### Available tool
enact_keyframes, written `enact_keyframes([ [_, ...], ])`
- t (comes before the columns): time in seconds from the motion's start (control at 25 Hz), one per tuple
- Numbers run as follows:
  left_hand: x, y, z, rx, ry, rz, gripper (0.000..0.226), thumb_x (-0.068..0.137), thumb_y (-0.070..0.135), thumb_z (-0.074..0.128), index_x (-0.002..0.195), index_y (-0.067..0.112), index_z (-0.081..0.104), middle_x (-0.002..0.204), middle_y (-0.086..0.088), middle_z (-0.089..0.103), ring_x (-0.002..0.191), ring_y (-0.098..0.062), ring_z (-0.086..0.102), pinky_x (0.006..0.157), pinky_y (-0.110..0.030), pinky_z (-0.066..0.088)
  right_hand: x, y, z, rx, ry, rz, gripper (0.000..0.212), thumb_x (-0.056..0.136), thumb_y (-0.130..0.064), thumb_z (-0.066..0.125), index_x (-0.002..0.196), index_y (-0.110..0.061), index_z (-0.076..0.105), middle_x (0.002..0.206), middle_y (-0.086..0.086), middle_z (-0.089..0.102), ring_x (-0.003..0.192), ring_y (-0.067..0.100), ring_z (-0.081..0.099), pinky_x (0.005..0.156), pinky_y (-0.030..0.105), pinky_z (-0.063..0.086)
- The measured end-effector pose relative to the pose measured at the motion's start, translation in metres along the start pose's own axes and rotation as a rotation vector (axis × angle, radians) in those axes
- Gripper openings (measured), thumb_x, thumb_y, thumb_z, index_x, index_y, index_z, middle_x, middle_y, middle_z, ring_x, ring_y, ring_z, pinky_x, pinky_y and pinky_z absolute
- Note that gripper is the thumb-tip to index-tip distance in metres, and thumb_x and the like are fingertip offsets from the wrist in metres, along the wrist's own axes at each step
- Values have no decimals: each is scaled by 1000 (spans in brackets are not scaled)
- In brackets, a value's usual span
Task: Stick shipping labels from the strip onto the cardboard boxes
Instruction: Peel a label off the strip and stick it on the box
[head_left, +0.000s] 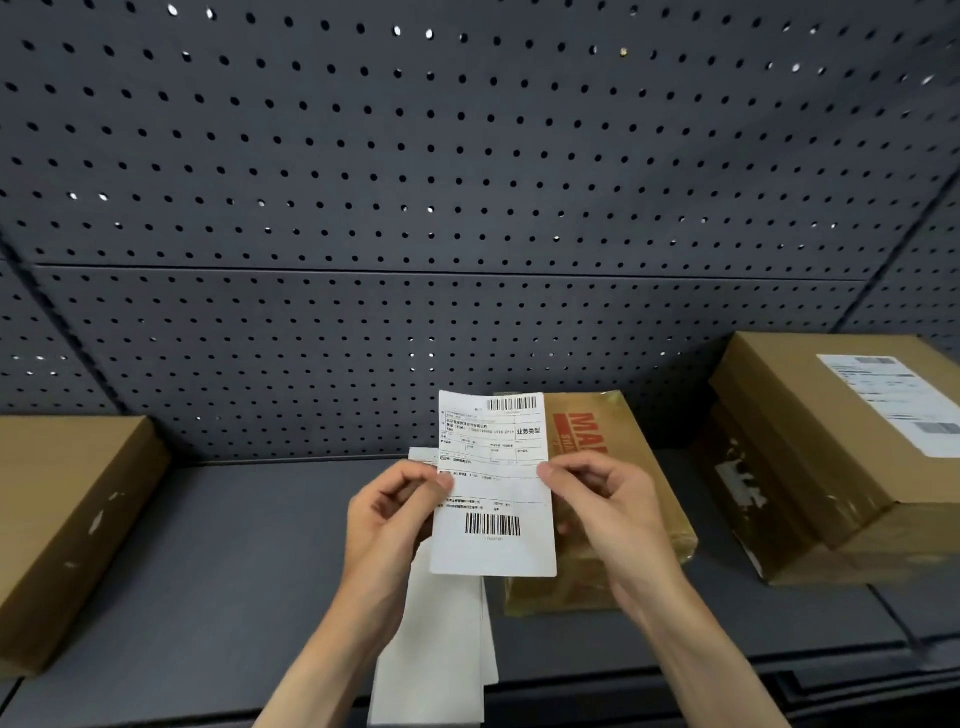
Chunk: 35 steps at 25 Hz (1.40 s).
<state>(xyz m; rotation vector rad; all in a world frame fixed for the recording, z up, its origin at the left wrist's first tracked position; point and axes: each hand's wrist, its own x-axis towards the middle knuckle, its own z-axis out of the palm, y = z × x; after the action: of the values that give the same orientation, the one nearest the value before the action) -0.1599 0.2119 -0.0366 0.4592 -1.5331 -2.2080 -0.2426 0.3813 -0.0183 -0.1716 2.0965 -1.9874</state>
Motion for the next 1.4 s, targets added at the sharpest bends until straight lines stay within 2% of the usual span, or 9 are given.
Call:
enact_keyframes([
  [0.28,26,-13,23,608,-15,178,36,94,26,63,63,11,73,58,0,70,49,-6,57,50,-19,44,19,0,-38,-39,119,-66,6,91,-8,74,90,-12,78,86,-3,81,75,13,76,51,17,52],
  [0.4,35,-11,43,529,-43,68,40,93,36,63,65,10,73,58,-5,68,48,-4,50,48,-20,38,29,2,-55,-6,142,-52,7,92,-7,72,89,-10,78,83,2,81,71,16,75,54,21,55],
  [0.52,43,-14,62,438,-153,-20,38,96,26,62,61,11,68,52,7,65,46,-2,51,46,-15,35,40,9,-68,-86,124,-27,6,93,-11,73,92,-13,78,83,-1,81,73,19,75,54,24,54],
  [0.6,53,-24,69,532,-162,44,41,96,26,61,61,4,62,56,-9,61,52,-12,47,54,-25,34,49,12,-75,-153,134,-28,6,93,-14,73,94,-13,79,82,-4,81,66,13,72,48,20,49],
  [0.72,66,-37,75,889,-121,157,43,97,39,56,66,9,59,63,-12,65,53,-21,50,53,-31,32,65,14,-80,-321,174,-82,7,92,-17,75,87,-16,79,80,-6,79,74,7,72,55,14,47],
  [0.84,69,-36,83,1227,-58,308,43,98,41,49,66,13,53,63,2,61,63,-24,54,51,-32,30,77,13,-77,-593,203,-159,15,91,-19,74,77,-24,73,78,-12,72,80,6,69,69,27,53],
  [0.92,70,-36,86,1330,-53,372,38,99,37,47,69,16,57,76,6,63,75,-23,57,57,-33,30,81,11,-73,-711,214,-163,15,91,-22,73,77,-28,71,75,-14,68,77,5,65,66,30,52],
  [1.04,73,-41,87,1393,-71,384,33,99,35,45,80,16,65,90,3,69,89,-24,60,65,-32,33,85,15,-72,-790,208,-168,9,93,-24,72,84,-22,74,73,-16,63,70,-2,58,57,22,42],
  [1.4,77,-46,87,1453,-72,412,33,100,33,44,86,16,67,92,3,69,89,-22,59,65,-31,33,89,24,-73,-786,217,-211,9,91,-21,75,85,-16,79,74,-7,72,70,1,64,56,13,40],
])
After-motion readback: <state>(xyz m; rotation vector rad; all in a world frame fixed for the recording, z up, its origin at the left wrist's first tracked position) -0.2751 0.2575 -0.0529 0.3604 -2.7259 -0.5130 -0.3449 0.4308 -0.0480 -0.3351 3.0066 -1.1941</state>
